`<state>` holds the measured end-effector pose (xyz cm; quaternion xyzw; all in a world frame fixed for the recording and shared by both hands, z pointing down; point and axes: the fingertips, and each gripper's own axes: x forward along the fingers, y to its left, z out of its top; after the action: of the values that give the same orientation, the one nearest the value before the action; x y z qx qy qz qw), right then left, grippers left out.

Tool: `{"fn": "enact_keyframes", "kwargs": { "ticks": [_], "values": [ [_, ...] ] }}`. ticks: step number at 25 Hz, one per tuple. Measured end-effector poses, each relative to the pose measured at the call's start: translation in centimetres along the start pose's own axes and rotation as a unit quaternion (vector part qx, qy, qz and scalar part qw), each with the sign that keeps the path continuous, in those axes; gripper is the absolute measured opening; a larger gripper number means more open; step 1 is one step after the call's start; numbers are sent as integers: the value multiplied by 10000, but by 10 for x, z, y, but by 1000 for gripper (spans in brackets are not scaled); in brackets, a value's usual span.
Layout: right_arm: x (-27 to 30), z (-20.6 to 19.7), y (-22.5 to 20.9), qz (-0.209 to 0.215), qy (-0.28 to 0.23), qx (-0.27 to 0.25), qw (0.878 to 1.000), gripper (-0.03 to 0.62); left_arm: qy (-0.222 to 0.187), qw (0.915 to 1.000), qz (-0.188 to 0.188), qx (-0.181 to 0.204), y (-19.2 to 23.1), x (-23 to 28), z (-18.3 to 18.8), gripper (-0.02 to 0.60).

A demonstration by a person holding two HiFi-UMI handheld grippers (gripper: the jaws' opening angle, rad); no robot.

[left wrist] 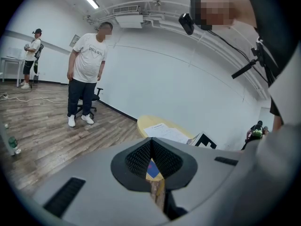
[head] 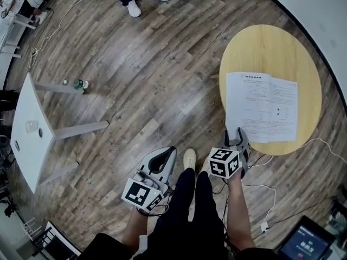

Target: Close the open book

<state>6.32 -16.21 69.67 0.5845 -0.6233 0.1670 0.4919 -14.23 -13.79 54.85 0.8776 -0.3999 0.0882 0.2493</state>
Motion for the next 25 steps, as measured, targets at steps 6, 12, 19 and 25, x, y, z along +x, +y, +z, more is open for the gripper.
{"fn": "enact_keyframes", "kwargs": {
  "ticks": [6, 12, 19, 25],
  "values": [
    [-2, 0, -1, -7, 48, 49, 10000, 193, -29, 10000, 26, -2, -1, -3, 2, -2],
    [-4, 0, -2, -19, 87, 283, 9996, 159, -45, 10000, 61, -9, -1, -4, 2, -2],
    [-5, 0, -3, 65, 89, 531, 9985, 117, -43, 10000, 75, -12, -2, -4, 0, -2],
    [-10, 4, -3, 58, 65, 527, 9986, 53, -61, 10000, 74, 9, -2, -5, 3, -2]
  ]
}}
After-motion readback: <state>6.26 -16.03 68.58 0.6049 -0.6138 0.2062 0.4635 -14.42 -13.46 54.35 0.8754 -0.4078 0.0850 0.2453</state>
